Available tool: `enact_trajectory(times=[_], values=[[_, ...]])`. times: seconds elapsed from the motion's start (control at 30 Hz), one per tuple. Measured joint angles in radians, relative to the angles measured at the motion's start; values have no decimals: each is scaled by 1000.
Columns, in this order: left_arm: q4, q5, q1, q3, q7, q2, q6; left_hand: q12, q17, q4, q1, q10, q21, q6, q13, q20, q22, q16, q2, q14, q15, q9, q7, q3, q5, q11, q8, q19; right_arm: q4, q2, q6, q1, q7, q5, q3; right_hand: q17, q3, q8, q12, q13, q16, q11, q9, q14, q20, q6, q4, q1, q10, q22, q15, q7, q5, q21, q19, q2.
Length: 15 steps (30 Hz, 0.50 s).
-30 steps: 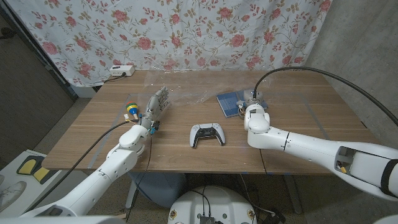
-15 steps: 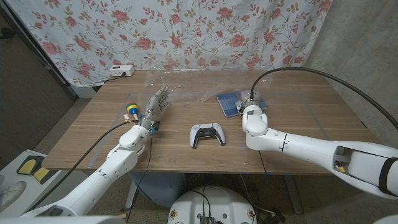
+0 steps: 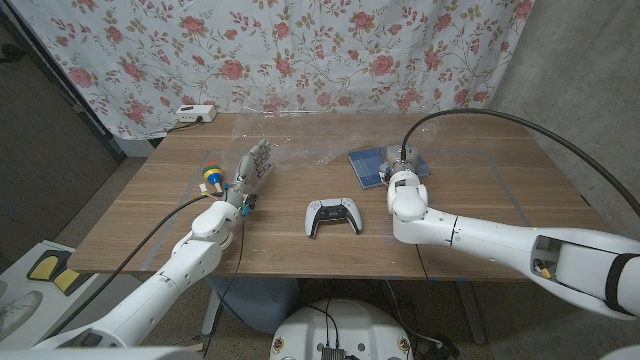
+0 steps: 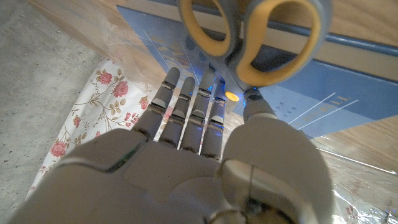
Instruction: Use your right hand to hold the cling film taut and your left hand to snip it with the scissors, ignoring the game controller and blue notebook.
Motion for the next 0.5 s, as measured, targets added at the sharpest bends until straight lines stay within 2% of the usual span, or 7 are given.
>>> enact_trajectory(times=[0.2, 0.27, 0.5], values=[[2, 0, -3, 1, -4, -2, -3, 0, 0, 0, 0, 0, 0, 0, 0, 0, 0, 0, 0, 0, 0, 0, 0, 0, 0, 0, 0, 0, -4, -2, -2, -1, 0, 0, 0, 9, 22, 0, 17, -4, 13, -15, 1, 22, -5, 11, -3, 83, 34, 4, -4, 0, 9, 15, 5, -4], [4, 0, -4, 2, -4, -3, -3, 0, 0, 0, 0, 0, 0, 0, 0, 0, 0, 0, 0, 0, 0, 0, 0, 0, 0, 0, 0, 0, -7, -4, -2, -3, 0, 1, 3, 14, 31, 0, 27, -1, 15, -12, 3, 23, -6, 13, -2, 108, 38, 5, -3, -2, 15, 19, 5, -5], [8, 0, -7, 4, -7, -6, -4, 0, 0, 0, 0, 0, 0, 0, 0, 0, 0, 0, 0, 0, 0, 0, 0, 0, 0, 0, 0, 0, -23, -14, 1, -20, -15, 13, 25, 27, 40, 4, 54, 18, 26, -7, 13, 38, -17, 20, -2, 166, 50, 5, 1, 5, 21, 33, 8, -8]])
